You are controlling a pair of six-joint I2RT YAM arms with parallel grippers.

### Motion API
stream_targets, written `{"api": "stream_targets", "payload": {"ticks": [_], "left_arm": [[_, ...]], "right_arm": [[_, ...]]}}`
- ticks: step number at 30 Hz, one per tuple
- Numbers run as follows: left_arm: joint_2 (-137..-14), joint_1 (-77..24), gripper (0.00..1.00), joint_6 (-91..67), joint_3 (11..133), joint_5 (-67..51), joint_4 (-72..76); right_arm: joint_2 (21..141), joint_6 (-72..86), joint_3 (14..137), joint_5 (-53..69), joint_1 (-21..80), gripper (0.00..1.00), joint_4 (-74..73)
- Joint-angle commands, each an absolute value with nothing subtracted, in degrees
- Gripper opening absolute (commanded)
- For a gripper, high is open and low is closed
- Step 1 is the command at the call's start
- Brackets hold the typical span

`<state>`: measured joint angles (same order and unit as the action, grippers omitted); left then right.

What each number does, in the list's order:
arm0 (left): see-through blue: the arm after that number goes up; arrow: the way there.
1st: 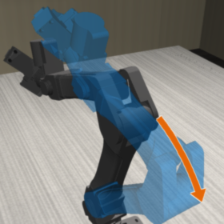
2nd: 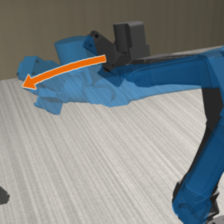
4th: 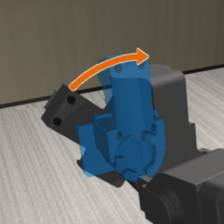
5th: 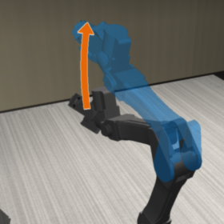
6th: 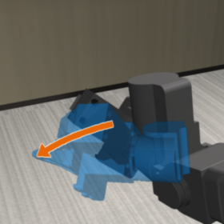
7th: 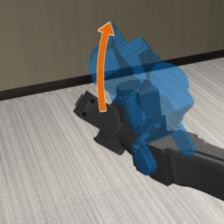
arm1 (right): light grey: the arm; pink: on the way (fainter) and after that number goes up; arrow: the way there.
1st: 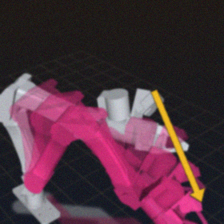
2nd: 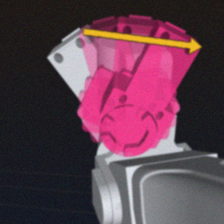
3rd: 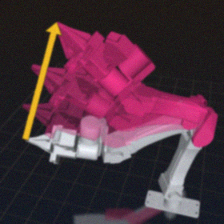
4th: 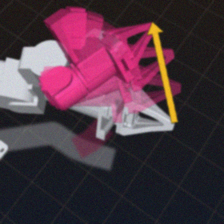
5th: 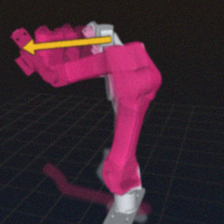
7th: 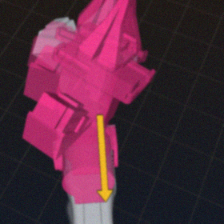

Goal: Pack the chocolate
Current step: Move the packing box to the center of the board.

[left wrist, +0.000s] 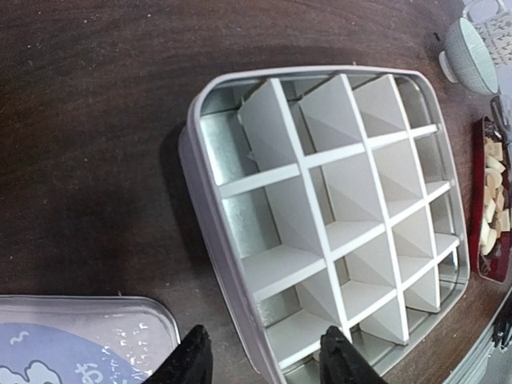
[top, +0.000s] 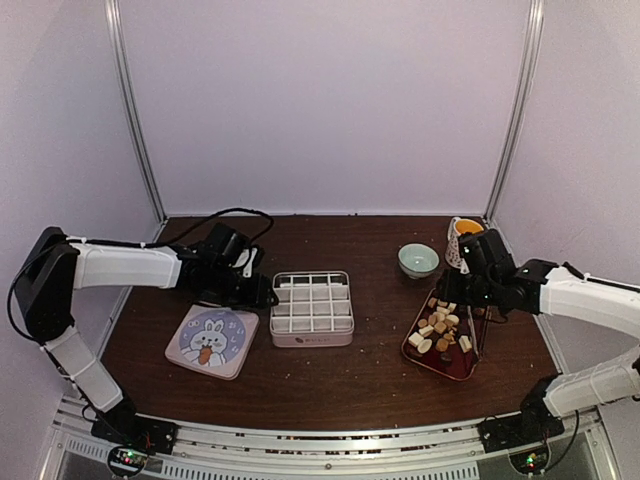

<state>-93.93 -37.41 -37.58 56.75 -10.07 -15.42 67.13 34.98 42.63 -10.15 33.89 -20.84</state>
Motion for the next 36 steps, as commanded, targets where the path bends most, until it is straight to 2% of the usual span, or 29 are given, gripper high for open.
{"api": "stream_targets", "payload": {"ticks": [1,7,11,15,17,20,30,33,36], "left_arm": [[-97.0,-38.4,0.46,-36.8,62.3,-4.3,-22.1],[-99.9,-40.0,0.45,-36.5,66.3,-1.6,-26.3],[-101.0,-40.5,0.45,-36.6,67.5,-0.8,-27.5],[-101.5,-40.5,0.4,-36.6,67.5,-0.1,-27.7],[-101.8,-40.5,0.36,-36.5,67.6,0.3,-28.2],[-102.1,-40.5,0.33,-36.2,68.1,1.4,-29.2],[-102.1,-40.5,0.28,-35.9,69.2,5.8,-31.9],[-100.3,-40.5,0.31,-35.6,68.4,6.7,-30.9],[-97.6,-40.5,0.49,-34.3,67.0,5.7,-28.7]], "right_arm": [[61.8,35.7,40.3,-16.9,32.3,0.53,-24.6],[62.2,37.3,40.5,-21.3,31.0,0.54,-31.5],[64.0,40.4,40.4,-23.9,30.6,0.59,-36.7],[64.7,41.1,38.9,-24.3,29.8,0.6,-36.7],[64.9,41.6,38.5,-24.3,29.1,0.65,-36.6],[64.9,40.8,38.2,-23.6,27.6,0.66,-35.9],[64.5,37.9,37.1,-23.3,24.3,0.71,-33.8],[64.7,36.6,37.0,-22.7,24.0,0.76,-32.4],[65.3,35.3,37.4,-21.7,23.5,0.75,-31.2]]}}
